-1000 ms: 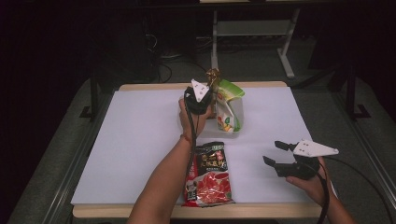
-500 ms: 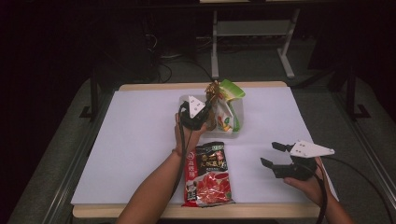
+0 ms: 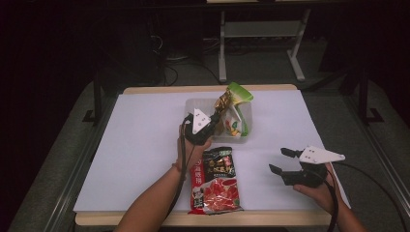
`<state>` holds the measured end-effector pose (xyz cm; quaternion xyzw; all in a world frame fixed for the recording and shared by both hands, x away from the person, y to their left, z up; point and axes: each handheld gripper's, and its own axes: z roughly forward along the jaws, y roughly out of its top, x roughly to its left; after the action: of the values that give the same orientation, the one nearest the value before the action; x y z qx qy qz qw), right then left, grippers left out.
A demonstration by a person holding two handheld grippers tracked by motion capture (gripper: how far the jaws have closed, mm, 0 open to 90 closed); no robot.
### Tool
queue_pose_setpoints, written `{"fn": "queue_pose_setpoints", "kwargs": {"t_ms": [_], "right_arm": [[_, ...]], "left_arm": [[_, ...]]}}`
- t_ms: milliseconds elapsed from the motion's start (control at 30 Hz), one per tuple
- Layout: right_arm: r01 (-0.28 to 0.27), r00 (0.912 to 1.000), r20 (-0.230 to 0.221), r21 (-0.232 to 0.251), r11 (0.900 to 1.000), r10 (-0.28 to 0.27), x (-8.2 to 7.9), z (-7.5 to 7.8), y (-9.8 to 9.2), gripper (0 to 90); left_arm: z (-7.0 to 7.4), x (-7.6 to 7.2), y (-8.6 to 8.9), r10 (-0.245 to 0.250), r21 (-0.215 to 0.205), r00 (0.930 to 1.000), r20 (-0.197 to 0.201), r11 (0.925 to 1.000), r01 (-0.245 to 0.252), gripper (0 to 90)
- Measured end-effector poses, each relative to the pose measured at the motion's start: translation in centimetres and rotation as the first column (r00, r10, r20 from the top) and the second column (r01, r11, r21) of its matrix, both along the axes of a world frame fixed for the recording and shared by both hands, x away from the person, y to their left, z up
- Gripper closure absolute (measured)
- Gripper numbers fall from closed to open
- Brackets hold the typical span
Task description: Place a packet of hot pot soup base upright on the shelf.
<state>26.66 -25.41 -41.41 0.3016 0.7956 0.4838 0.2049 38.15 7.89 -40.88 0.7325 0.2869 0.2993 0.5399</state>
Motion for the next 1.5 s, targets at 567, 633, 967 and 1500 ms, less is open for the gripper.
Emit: {"fn": "queue_pose_setpoints", "kwargs": {"t_ms": [567, 633, 967, 1500], "right_arm": [[-0.005, 1.0, -0.008, -0.021, 1.0, 0.005, 0.0, -0.2, 0.3, 27.5], [-0.004, 1.0, -0.009, -0.023, 1.0, 0.004, 0.0, -0.2, 0.3, 27.4], [-0.004, 0.9999, -0.01, -0.03, 1.0, 0.003, 0.1, -0.2, 0.3, 27.6], [-0.005, 0.9991, -0.043, -0.055, 0.998, 0.003, 0.6, -0.6, 1.2, 27.6]], "left_arm": [[0.1, -1.3, 0.8, -0.053, 0.011, 0.9983, -0.023, 0.9985, 0.054, 77.6], [0.2, -1.4, 1.0, -0.059, 0.009, 0.9981, -0.021, 0.9982, 0.059, 77.1], [1.8, -3.3, 3.1, -0.124, 0.051, 0.9923, -0.002, 0.991, 0.124, 61.7], [1.1, -7.4, 11.3, -0.208, 0.148, 0.9612, -0.181, 0.9604, 0.236, 26.6]]}}
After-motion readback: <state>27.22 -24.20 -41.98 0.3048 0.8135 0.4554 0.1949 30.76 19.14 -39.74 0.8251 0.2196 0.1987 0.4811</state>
